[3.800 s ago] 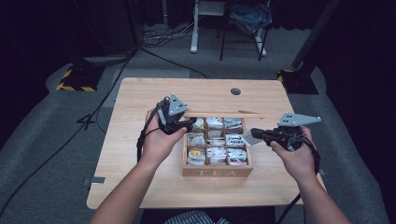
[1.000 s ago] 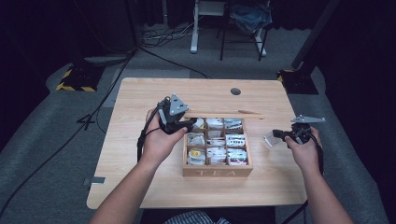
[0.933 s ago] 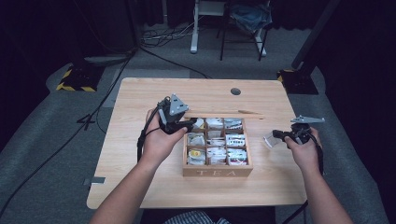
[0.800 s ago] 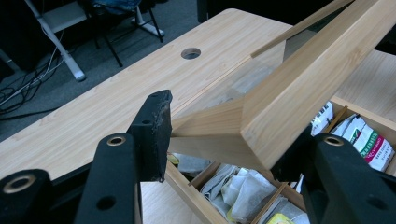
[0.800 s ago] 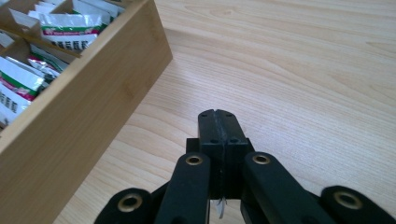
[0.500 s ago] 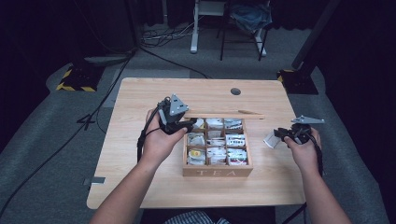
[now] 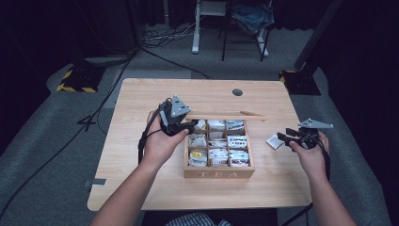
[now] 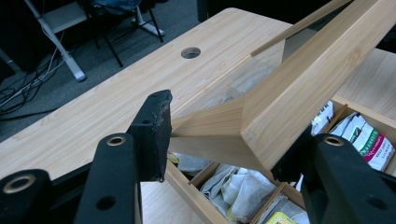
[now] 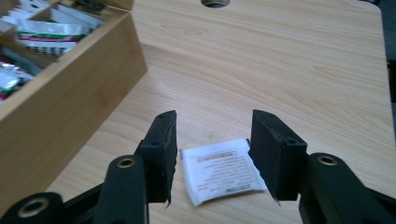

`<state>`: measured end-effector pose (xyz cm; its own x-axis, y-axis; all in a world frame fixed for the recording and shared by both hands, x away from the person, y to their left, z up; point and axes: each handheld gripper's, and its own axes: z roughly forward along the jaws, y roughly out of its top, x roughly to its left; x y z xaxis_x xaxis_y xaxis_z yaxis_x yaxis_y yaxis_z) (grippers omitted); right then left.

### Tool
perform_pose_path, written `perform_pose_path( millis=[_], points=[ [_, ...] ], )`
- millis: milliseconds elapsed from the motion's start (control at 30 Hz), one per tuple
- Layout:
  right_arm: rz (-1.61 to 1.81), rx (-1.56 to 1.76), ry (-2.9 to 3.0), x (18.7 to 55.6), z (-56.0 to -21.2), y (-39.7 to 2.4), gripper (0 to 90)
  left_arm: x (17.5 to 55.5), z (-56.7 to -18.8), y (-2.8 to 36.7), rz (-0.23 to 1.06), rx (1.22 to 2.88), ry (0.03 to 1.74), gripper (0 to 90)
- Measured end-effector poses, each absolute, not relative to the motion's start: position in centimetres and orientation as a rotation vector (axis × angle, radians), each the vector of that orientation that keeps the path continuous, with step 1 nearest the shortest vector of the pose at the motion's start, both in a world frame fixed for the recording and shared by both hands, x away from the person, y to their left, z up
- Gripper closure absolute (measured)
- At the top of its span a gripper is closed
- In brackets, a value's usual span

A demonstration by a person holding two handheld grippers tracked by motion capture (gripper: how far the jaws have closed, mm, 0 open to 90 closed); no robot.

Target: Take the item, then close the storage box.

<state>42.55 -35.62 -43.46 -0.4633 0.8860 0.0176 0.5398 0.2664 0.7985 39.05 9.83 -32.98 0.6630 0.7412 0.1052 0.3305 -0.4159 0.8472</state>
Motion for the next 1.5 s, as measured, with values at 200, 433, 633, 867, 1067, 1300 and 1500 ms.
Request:
perform_pose_path(
  millis=[200,433,633,867,1067,1300,1500],
  points=[
    [1.096,1.26,2.17,40.7,-43.6,-35.2,52.2,39.0,-33.0,9.8,0.609,2.022,0.825,49.0],
    [1.112,1.232,2.237,38.6,-44.5,-35.2,51.0,38.9,-33.0,9.7,0.612,2.029,0.829,48.9],
    [1.121,1.213,2.262,37.5,-45.4,-35.0,50.0,38.8,-33.0,9.7,0.617,2.044,0.816,48.9],
    [1.129,1.242,2.266,36.7,-46.3,-35.5,49.6,38.5,-33.2,9.6,0.621,2.053,0.814,48.3],
    [1.074,1.266,2.285,36.3,-47.5,-36.1,49.7,38.3,-33.3,9.6,0.631,2.065,0.806,48.3],
    [1.021,1.269,2.328,36.3,-48.9,-36.5,46.9,38.0,-33.4,9.5,0.629,2.077,0.79,47.1],
    [1.018,1.267,2.327,36.3,-49.4,-36.7,45.2,37.5,-33.8,9.3,0.626,2.095,0.78,44.3]
  ],
)
